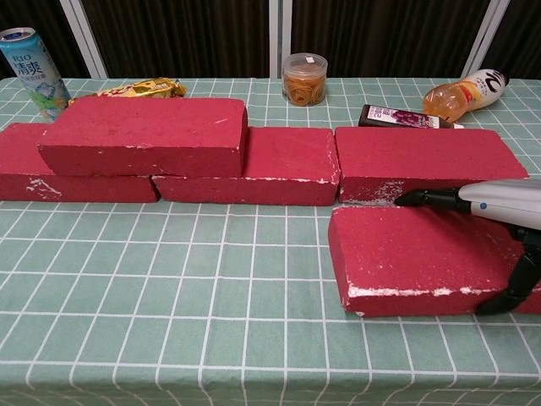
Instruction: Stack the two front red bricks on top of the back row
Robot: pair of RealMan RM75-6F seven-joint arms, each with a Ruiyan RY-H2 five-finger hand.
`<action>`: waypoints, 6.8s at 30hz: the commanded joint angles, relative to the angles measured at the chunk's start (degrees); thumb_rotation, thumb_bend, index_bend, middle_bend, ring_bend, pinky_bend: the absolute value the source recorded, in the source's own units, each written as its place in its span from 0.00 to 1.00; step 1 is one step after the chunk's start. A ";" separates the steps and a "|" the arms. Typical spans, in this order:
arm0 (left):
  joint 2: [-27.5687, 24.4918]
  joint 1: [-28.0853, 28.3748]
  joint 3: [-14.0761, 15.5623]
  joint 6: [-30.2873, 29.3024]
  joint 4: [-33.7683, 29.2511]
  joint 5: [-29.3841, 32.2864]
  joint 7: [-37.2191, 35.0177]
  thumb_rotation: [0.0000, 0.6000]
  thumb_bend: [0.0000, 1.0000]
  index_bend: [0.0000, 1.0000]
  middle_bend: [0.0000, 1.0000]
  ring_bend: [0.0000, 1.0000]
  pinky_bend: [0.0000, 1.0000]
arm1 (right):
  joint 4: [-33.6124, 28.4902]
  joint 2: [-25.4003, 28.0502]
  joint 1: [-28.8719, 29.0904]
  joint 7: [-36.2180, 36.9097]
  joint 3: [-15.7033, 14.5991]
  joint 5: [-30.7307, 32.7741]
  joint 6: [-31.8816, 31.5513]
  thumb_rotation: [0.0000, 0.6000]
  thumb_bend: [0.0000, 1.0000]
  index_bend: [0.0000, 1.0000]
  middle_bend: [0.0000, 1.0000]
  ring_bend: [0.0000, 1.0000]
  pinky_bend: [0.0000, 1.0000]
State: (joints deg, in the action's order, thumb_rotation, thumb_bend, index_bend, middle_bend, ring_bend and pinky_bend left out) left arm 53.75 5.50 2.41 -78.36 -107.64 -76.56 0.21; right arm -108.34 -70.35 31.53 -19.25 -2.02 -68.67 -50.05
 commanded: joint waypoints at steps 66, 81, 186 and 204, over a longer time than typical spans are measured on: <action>0.06 -1.51 -1.59 -1.16 3.09 -6.80 -9.56 1.00 0.00 0.03 0.00 0.00 0.00 | 11.35 2.43 26.09 6.54 11.55 21.50 16.28 1.00 0.02 0.00 0.20 0.11 0.14; 0.87 -2.18 -1.63 -3.20 5.20 -9.02 -11.65 1.00 0.00 0.03 0.00 0.00 0.00 | 13.20 -0.77 32.36 3.01 8.29 30.11 14.78 1.00 0.02 0.00 0.20 0.11 0.14; 0.26 -1.85 0.14 0.46 6.72 -8.88 -15.50 1.00 0.00 0.03 0.00 0.00 0.00 | 10.91 -2.44 36.51 3.84 6.28 35.55 9.53 1.00 0.00 0.00 0.00 0.00 0.00; 0.13 -1.70 0.13 0.59 6.19 -8.91 -14.71 1.00 0.00 0.03 0.00 0.00 0.00 | 2.95 9.92 26.04 10.55 8.50 25.13 2.37 1.00 0.00 0.00 0.00 0.00 0.00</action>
State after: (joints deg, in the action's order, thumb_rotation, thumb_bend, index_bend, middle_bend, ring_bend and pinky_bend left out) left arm 53.88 3.78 2.56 -77.78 -101.42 -85.48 -14.53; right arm -105.36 -62.06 59.04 -9.54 6.60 -42.84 -46.79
